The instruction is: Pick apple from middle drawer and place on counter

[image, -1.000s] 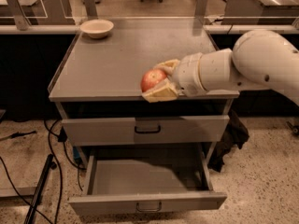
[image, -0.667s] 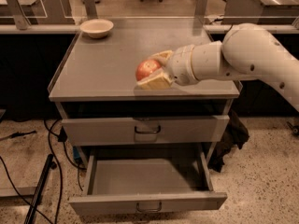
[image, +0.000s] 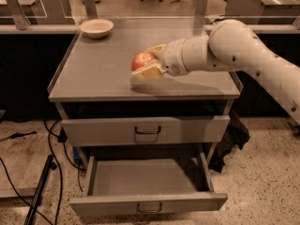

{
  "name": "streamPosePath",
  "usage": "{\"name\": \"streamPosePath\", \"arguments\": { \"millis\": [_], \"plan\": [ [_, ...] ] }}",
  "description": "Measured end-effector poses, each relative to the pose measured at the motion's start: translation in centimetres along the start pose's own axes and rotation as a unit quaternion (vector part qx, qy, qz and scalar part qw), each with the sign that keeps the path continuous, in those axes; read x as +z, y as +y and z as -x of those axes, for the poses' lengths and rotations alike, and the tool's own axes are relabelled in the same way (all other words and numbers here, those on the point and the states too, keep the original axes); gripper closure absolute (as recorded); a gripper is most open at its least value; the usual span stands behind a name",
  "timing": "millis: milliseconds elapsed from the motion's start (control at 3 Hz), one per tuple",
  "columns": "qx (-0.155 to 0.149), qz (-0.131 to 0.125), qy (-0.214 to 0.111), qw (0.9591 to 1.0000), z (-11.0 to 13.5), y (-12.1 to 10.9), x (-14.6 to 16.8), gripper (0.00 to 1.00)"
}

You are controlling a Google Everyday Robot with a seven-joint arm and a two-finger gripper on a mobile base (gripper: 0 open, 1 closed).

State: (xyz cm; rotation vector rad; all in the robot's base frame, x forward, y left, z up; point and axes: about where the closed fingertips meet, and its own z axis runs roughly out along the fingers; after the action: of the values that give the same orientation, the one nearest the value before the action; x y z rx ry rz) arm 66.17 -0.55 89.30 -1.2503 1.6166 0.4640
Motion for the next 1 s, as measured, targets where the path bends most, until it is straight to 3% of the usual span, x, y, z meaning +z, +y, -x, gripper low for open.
{"name": "streamPosePath", "arguments": {
  "millis": [1000],
  "plan": [
    [0.078,0.006,0.030,0.9965,-3.7,-0.6,1.5,1.00]
  ]
}}
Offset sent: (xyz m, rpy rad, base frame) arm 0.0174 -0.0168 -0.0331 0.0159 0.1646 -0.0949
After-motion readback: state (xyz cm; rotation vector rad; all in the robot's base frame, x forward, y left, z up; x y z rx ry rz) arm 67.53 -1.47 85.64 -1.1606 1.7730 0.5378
